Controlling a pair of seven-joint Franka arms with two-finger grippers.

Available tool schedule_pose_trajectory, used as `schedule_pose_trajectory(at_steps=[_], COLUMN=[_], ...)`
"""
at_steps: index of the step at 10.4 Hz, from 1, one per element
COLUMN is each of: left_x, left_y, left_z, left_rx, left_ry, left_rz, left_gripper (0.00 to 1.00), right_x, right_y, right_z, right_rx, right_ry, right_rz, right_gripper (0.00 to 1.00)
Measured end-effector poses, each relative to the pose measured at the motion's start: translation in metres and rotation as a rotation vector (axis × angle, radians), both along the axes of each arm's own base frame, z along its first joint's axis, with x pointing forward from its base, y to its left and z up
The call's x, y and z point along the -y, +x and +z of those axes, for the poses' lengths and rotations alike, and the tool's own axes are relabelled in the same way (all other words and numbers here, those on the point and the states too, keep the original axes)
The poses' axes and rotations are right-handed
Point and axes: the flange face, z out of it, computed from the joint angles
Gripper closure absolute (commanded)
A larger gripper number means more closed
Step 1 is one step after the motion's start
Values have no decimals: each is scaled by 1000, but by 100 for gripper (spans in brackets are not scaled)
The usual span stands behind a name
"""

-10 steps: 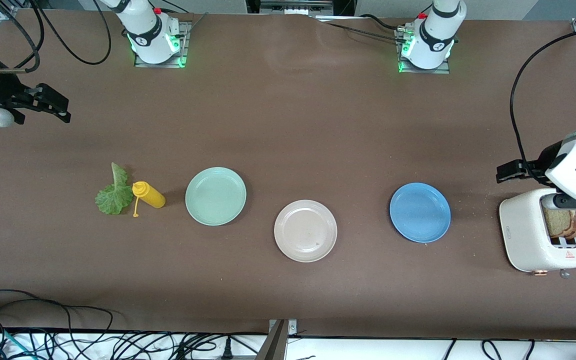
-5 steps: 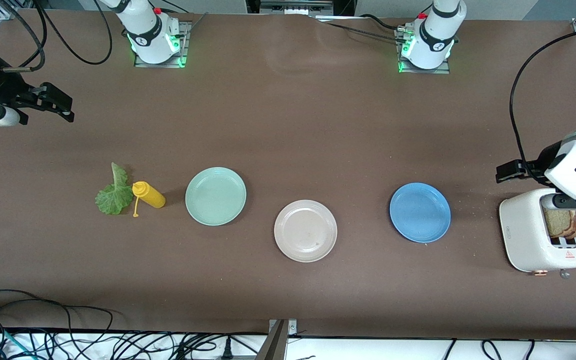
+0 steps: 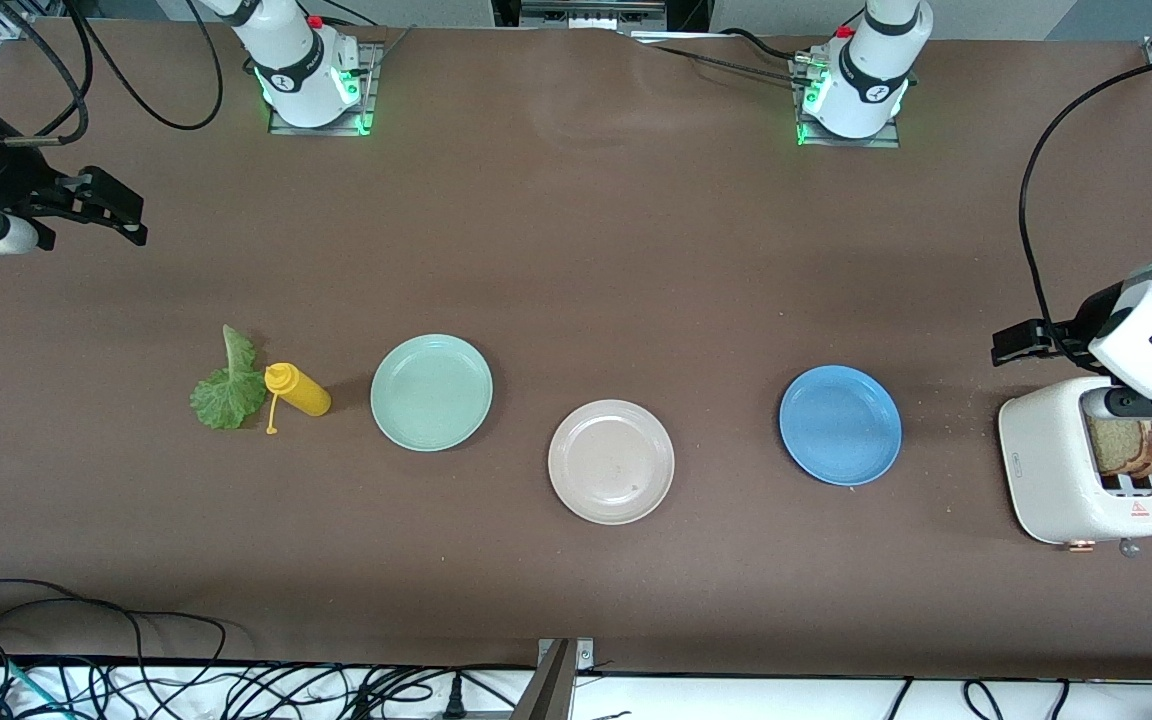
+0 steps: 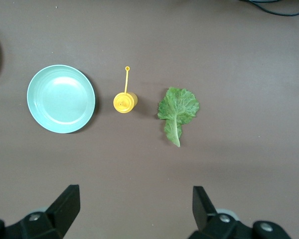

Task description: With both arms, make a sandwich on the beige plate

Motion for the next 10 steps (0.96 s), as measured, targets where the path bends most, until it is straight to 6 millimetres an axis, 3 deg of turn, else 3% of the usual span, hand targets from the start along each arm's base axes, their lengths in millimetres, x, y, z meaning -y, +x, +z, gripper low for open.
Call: schedule_pose_trajectory(at_steps=[10], left_x=[-2], left_y=[0], left_z=[0], left_rx=[-1], left_ry=[-1], left_rz=[-11], left_gripper=[0], right_x=[-2], right_y=[1], right_z=[-2], right_rx=[-3], right_ry=[0], right_rz=[3], right_gripper=[0])
